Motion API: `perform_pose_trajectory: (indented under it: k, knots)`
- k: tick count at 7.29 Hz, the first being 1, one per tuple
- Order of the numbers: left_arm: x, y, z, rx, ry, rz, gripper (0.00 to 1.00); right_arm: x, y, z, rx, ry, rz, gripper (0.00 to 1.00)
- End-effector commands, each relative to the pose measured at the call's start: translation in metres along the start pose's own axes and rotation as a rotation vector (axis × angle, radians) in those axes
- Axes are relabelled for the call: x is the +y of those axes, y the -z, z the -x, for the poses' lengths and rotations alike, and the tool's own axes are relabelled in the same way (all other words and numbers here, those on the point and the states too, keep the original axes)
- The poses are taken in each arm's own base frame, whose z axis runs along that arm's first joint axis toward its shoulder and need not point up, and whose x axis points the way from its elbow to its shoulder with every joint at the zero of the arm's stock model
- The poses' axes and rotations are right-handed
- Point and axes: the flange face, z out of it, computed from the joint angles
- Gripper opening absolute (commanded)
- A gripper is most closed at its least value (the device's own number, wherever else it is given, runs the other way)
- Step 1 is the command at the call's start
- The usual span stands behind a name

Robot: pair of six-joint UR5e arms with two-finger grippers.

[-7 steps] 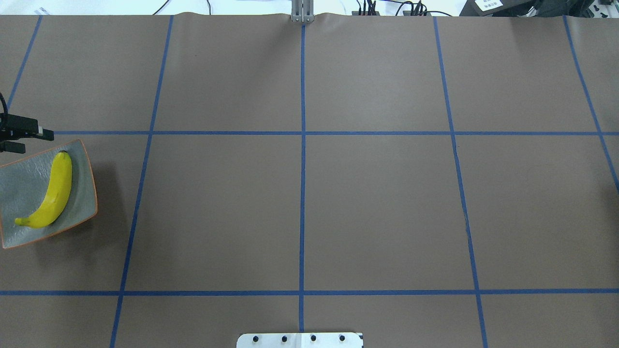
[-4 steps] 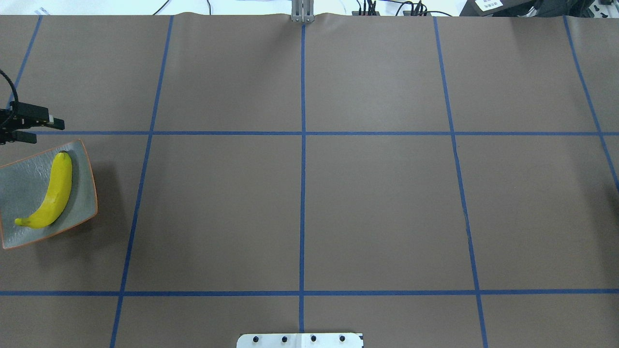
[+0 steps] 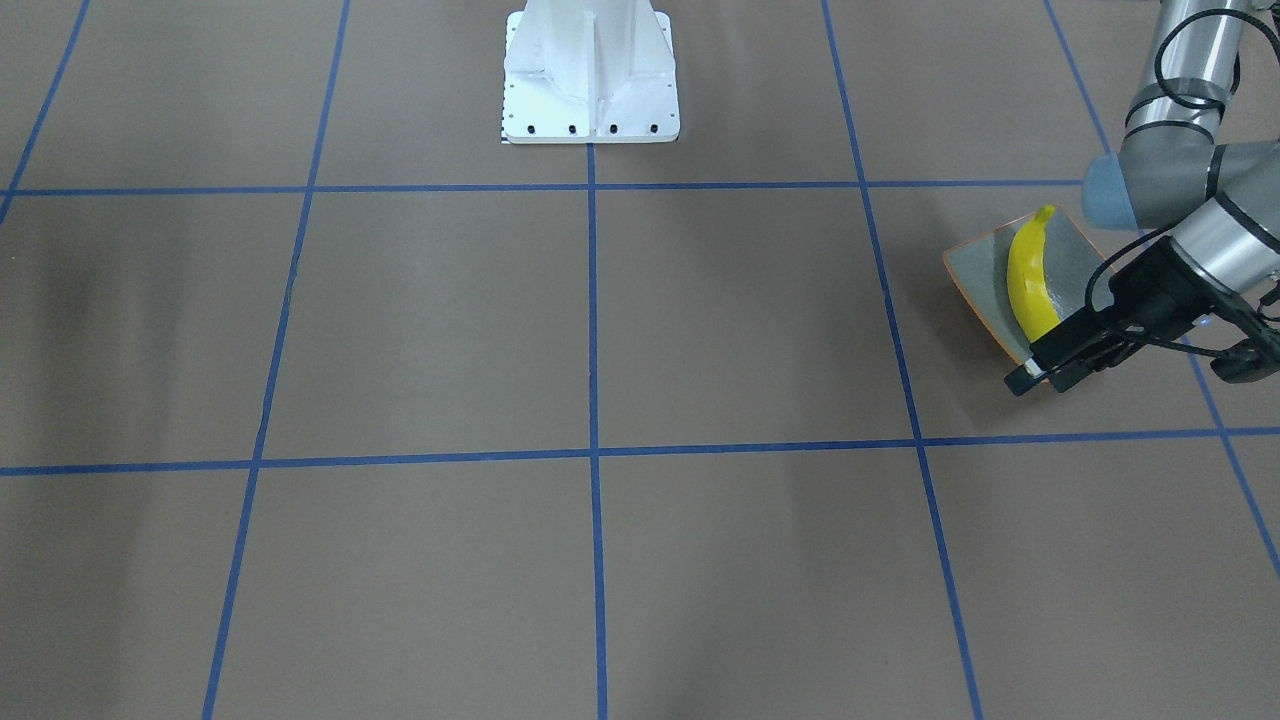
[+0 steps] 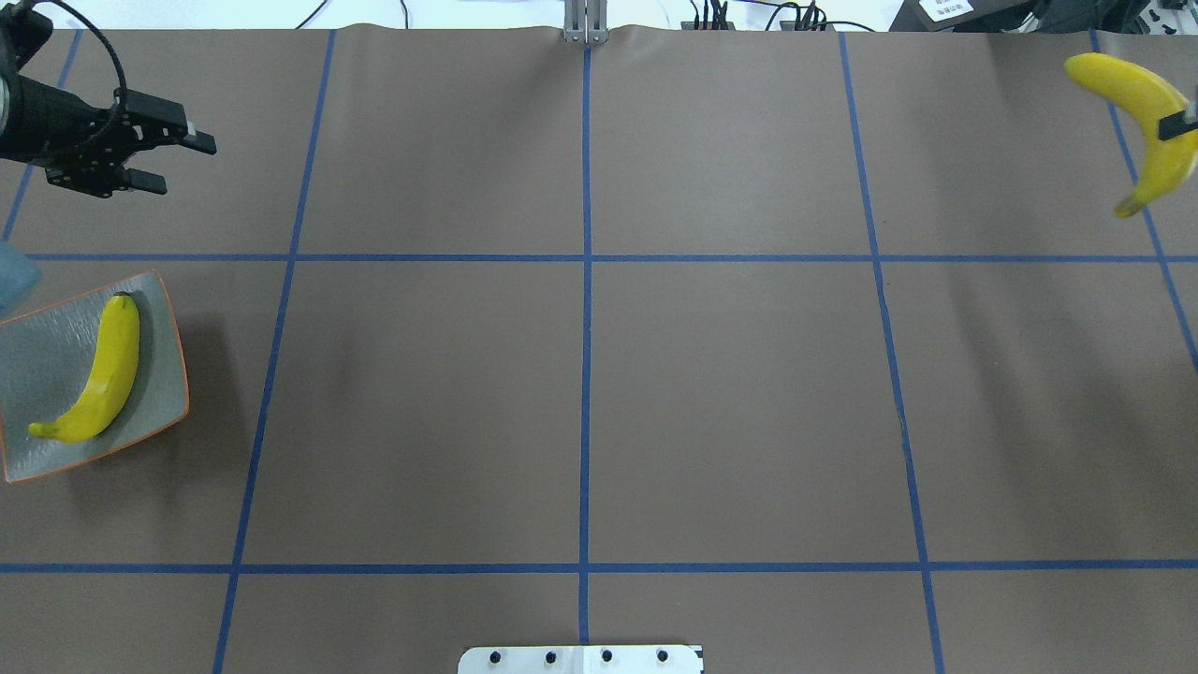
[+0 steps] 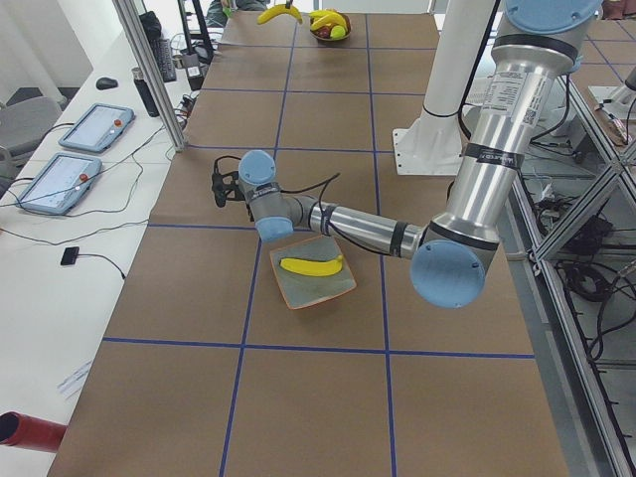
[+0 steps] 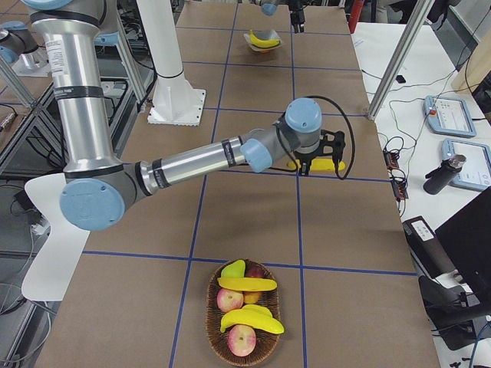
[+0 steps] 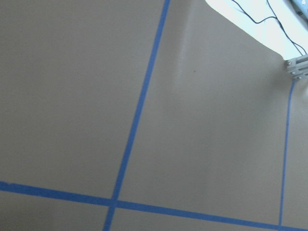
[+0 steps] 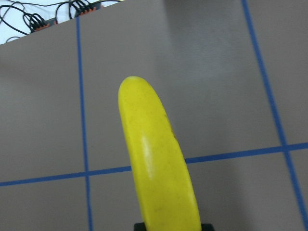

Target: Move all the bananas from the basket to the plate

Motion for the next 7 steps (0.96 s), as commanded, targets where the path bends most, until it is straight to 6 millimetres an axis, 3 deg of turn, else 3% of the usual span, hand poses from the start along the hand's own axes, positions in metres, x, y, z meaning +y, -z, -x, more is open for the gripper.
perform_pose_trajectory:
  k: [1, 2, 3, 4, 6, 7]
  knots:
    - [0.001, -0.019, -0.066, 0.057, 0.032, 0.024, 0.99, 0.031, -0.088, 0.179, -0.001, -0.09, -0.016, 0.0]
    - [0.005, -0.022, -0.081, 0.072, 0.026, 0.032, 0.99, 0.074, -0.13, 0.236, -0.001, -0.076, -0.031, 0.0]
    - [0.018, -0.032, -0.105, 0.094, 0.036, 0.06, 0.99, 0.115, -0.161, 0.281, -0.009, -0.043, -0.059, 0.0]
    - [0.033, -0.046, -0.128, 0.112, 0.057, 0.092, 0.99, 0.143, -0.173, 0.315, -0.034, -0.007, -0.071, 0.0]
    - [0.062, -0.067, -0.17, 0.144, 0.048, 0.147, 0.99, 0.178, -0.178, 0.357, -0.086, 0.009, -0.044, 0.0]
    - [0.072, -0.072, -0.19, 0.161, 0.042, 0.167, 0.99, 0.197, -0.183, 0.366, -0.098, 0.014, -0.047, 0.0]
